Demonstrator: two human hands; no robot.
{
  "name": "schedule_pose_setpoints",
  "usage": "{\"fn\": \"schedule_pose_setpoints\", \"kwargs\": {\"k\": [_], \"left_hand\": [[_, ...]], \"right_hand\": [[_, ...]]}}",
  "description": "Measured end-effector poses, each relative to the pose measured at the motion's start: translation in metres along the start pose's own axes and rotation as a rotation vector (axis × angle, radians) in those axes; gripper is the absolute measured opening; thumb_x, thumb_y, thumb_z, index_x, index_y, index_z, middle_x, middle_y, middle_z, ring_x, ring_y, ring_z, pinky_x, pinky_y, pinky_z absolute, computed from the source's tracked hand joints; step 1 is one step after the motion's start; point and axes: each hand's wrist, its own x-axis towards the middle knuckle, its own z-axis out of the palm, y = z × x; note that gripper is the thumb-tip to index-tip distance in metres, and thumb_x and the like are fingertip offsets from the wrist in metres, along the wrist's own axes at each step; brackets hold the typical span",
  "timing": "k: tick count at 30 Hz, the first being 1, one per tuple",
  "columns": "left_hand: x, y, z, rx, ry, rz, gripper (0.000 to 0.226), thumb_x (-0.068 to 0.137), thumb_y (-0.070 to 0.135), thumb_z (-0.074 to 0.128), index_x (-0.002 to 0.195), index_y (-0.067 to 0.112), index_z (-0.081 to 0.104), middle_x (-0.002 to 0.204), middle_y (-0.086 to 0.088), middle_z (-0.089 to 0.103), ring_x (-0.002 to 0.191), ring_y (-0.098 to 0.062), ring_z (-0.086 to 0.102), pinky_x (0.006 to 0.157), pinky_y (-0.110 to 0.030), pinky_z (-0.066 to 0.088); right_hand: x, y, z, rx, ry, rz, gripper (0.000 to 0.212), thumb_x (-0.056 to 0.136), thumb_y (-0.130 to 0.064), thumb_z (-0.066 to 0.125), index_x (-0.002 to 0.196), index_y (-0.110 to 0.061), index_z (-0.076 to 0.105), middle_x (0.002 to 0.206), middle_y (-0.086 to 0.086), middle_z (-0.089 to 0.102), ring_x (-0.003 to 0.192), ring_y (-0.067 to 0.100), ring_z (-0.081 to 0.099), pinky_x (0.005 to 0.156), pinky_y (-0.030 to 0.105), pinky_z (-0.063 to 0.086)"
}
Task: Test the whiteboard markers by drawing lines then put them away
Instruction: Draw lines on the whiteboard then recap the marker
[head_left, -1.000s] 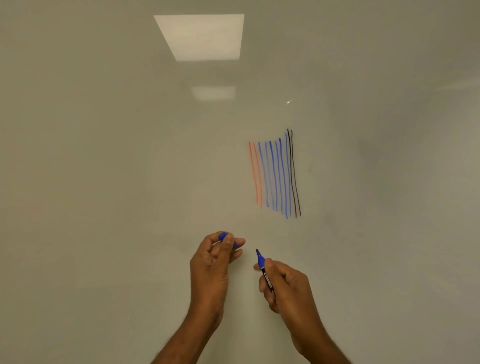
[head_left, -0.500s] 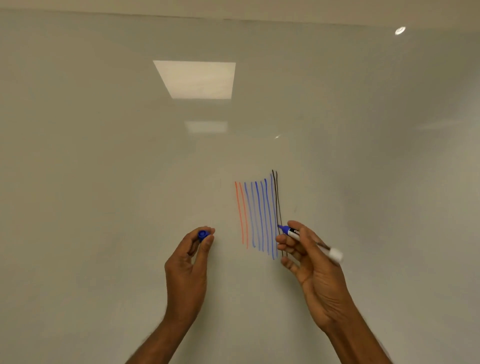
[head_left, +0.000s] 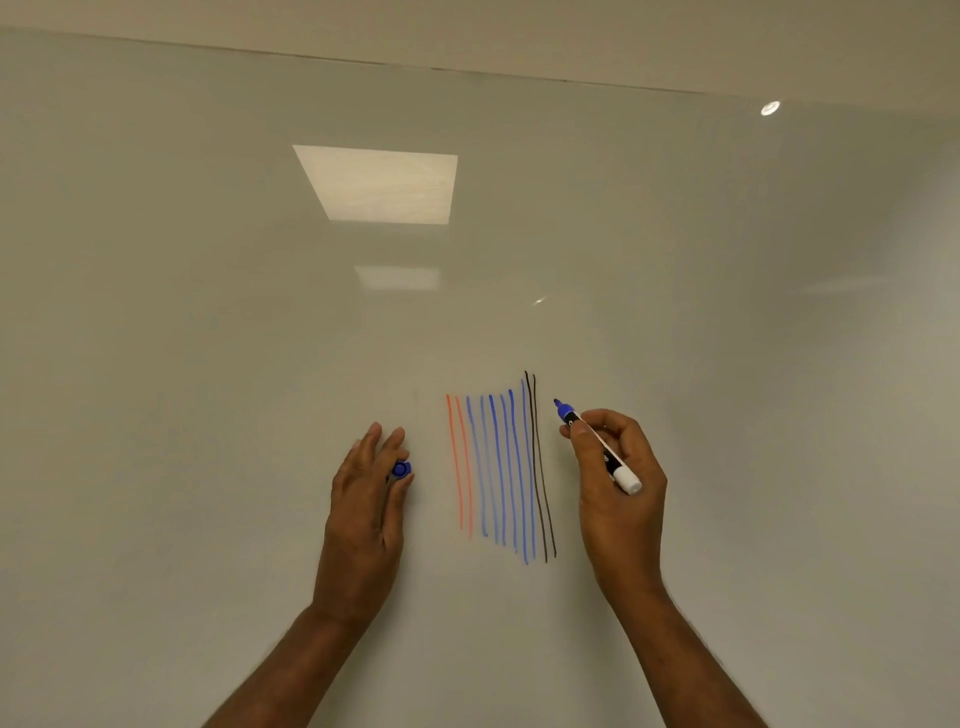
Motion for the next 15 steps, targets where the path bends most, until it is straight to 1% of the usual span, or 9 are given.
{"fn": "schedule_pose_setpoints", "kwargs": {"k": [2,5,7,9,13,15], "left_hand": [[0.0,-0.006,0.004,0.019,0.021,0.039,0.045,0.106,0.026,0.046,0.148,0.011,0.049,0.156,-0.006,0.047,0.152,-0.016,0.031,0.124,-0.033,0.027],[-0.001,-0.012,0.01,0.03,0.07,0.042,0.048,0.103,0.029,0.048,0.144,0.005,0.053,0.154,-0.007,0.049,0.151,-0.02,0.033,0.123,-0.039,0.03],[0.0,-0.015,0.012,0.049,0.093,0.048,0.049,0.102,0.03,0.05,0.144,0.004,0.054,0.153,-0.007,0.049,0.151,-0.02,0.034,0.123,-0.039,0.031],[0.0,-0.017,0.013,0.074,0.101,0.056,0.049,0.102,0.031,0.05,0.143,0.004,0.055,0.153,-0.007,0.05,0.151,-0.02,0.033,0.123,-0.039,0.031],[0.001,-0.016,0.013,0.071,0.109,0.047,0.047,0.101,0.032,0.05,0.141,0.008,0.057,0.153,-0.005,0.05,0.151,-0.023,0.033,0.124,-0.032,0.028],[0.002,-0.015,0.013,0.083,0.117,0.075,0.042,0.101,0.03,0.051,0.139,0.012,0.058,0.153,-0.004,0.05,0.151,-0.023,0.033,0.124,-0.033,0.029]], "right_hand": [[0.009,0.004,0.003,-0.015,-0.012,-0.021,0.014,0.096,-0.023,0.062,0.108,-0.015,0.066,0.098,0.001,0.07,0.087,0.013,0.066,0.07,0.019,0.053],[0.023,0.01,0.009,-0.04,-0.044,-0.051,0.012,0.097,-0.025,0.063,0.107,-0.021,0.067,0.097,-0.001,0.069,0.086,0.014,0.064,0.07,0.021,0.051],[0.03,0.012,0.012,-0.057,-0.061,-0.078,0.013,0.097,-0.026,0.063,0.108,-0.022,0.068,0.096,-0.002,0.069,0.087,0.016,0.064,0.071,0.022,0.052],[0.035,0.014,0.016,-0.067,-0.065,-0.101,0.013,0.097,-0.026,0.062,0.108,-0.022,0.068,0.095,-0.003,0.069,0.088,0.017,0.064,0.071,0.024,0.053],[0.038,0.018,0.018,-0.092,-0.047,-0.129,0.013,0.097,-0.026,0.063,0.108,-0.021,0.068,0.095,-0.004,0.069,0.089,0.017,0.065,0.074,0.027,0.056],[0.033,0.021,0.015,-0.106,-0.041,-0.135,0.012,0.097,-0.024,0.063,0.107,-0.021,0.069,0.093,-0.005,0.069,0.088,0.018,0.065,0.073,0.027,0.056]]}}
